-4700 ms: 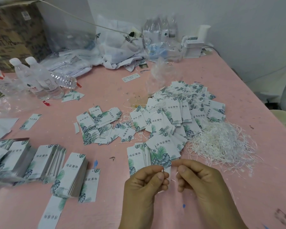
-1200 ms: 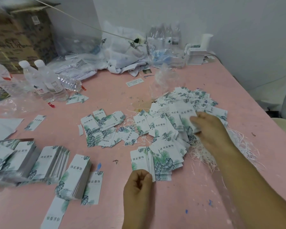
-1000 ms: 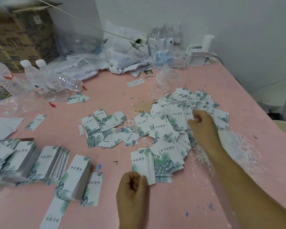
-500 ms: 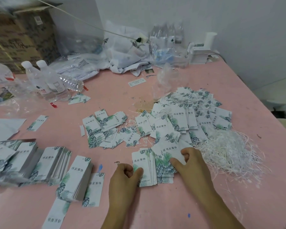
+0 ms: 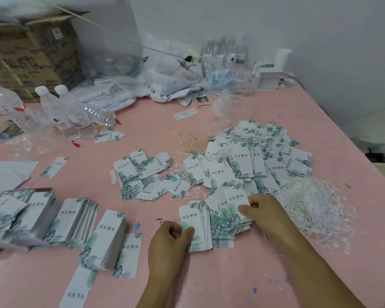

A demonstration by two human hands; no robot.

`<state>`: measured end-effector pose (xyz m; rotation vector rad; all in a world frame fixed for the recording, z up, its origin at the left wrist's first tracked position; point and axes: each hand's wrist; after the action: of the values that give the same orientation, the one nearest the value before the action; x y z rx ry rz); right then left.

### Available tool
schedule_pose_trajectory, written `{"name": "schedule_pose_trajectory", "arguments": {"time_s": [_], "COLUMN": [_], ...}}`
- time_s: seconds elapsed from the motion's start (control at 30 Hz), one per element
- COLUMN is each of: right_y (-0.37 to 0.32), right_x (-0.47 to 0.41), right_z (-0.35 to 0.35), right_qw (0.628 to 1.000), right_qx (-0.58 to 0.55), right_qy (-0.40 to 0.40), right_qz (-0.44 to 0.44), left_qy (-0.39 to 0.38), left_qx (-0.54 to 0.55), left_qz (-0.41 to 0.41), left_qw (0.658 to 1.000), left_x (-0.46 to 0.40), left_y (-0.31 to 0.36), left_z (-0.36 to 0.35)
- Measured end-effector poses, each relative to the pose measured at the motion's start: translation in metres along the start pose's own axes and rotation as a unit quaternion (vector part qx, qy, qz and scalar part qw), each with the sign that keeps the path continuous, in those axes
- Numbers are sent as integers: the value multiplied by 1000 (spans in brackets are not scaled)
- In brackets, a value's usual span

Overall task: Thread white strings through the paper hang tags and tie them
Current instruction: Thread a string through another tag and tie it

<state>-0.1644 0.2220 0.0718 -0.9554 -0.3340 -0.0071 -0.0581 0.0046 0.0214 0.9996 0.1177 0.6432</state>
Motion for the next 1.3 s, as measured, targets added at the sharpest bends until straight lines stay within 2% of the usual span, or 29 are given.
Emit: {"name": "schedule_pose_trajectory", "arguments": {"time_s": [0.13,0.2,0.27,0.33,0.47,0.63,0.83,1.1,1.2,1.3], "right_y": [-2,1,10,22,39,46,45,44,45,44], "right_x": [27,54,78,92,104,102,101,97,99,100], "right_z": [4,-7,-31,-56,-79,-84,-84,-83,-84,-81], "right_qw": [987,976,966,970,981,991,985,979,980,973], "right_qx": [-130,-200,-256,-241,-191,-126,-170,-202,-197,-224], "right_qy": [92,82,37,14,34,34,20,15,22,53], "right_qz": [27,25,1,-9,12,24,16,-5,2,10], "left_qy": [-10,-21,-34,-49,-89,-127,-118,-72,-73,-107], "left_qx": [6,19,36,67,149,138,143,211,243,207], "left_qz": [2,0,0,3,42,49,37,29,0,-51], "left_qw": [1000,1000,999,997,984,981,982,975,967,971], "left_x": [-1,-1,-3,-5,-8,-14,-12,1,3,-4], "left_y": [1,2,1,1,2,-3,-6,2,23,39], "left_z": [1,3,5,9,14,22,20,22,22,17]}}
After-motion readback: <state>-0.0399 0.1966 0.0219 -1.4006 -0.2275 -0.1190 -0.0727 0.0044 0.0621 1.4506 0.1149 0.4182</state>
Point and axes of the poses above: each hand's wrist, its own x-axis away from the middle knuckle, its own z-axis out of the back of the hand, y = z × x, and after that the axes turned 1 degree about -x, right-handed
